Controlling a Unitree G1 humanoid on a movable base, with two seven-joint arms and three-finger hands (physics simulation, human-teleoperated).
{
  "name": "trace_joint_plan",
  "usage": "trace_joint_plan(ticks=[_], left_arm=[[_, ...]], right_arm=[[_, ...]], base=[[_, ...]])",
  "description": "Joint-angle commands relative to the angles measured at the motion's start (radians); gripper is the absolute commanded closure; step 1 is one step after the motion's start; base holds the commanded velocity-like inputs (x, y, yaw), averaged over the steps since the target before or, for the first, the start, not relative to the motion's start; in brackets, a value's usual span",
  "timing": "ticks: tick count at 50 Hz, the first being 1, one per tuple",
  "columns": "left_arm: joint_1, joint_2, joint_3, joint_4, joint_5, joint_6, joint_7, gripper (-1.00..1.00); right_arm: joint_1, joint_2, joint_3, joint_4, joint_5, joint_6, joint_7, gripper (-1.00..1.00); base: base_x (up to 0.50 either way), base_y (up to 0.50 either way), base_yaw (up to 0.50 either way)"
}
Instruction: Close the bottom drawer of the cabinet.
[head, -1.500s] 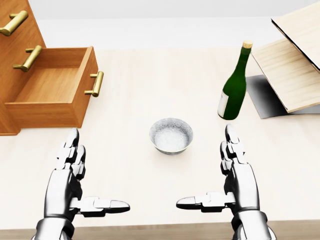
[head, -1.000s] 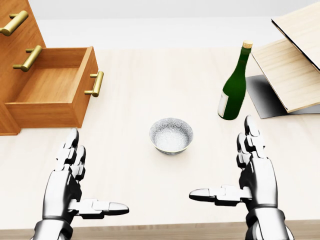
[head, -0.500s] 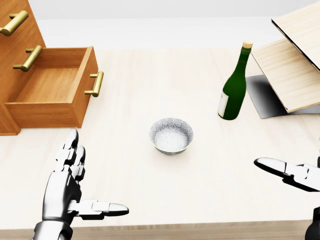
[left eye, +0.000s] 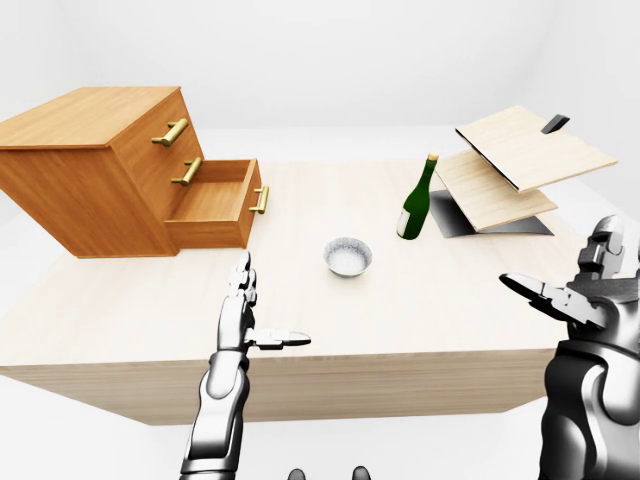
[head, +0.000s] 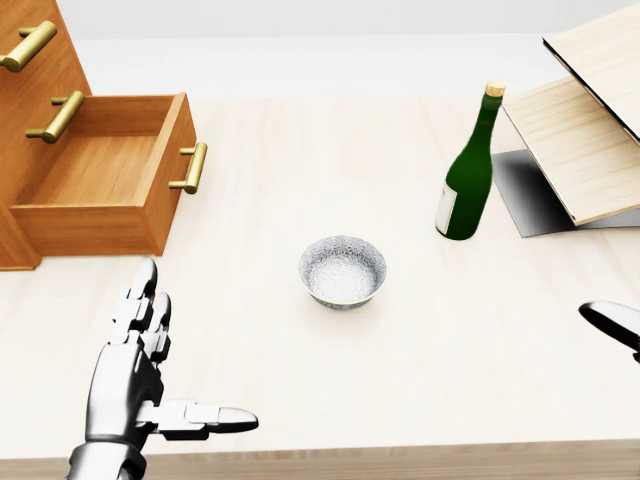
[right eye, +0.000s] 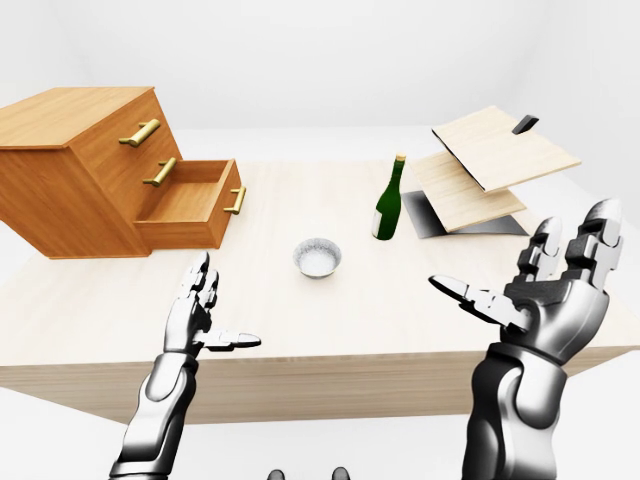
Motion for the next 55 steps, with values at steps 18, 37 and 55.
trace_joint_plan(ticks=[18, 37, 55], left_arm=[[-0.006, -0.001, -0.002, 0.025, 0.005, -0.016, 0.003, -1.0], [-0.002, -0.002, -0.005, 0.03, 0.01, -0.026, 0.004, -1.0], [0.0, -0.003, -0.008, 0.034, 0.015, -0.033, 0.005, -1.0]], right_arm=[[-0.005, -0.008, 0.0, -0.008, 0.014, 0.0, 0.008, -1.0], [-0.004, -0.009, -0.004, -0.005, 0.013, 0.0, 0.022, -1.0], [-0.004, -0.009, 0.0, -0.014, 0.008, 0.0, 0.029, -1.0]], base=[[0.18, 0.0, 0.0], [0.26, 0.0, 0.0], [0.26, 0.0, 0.0]])
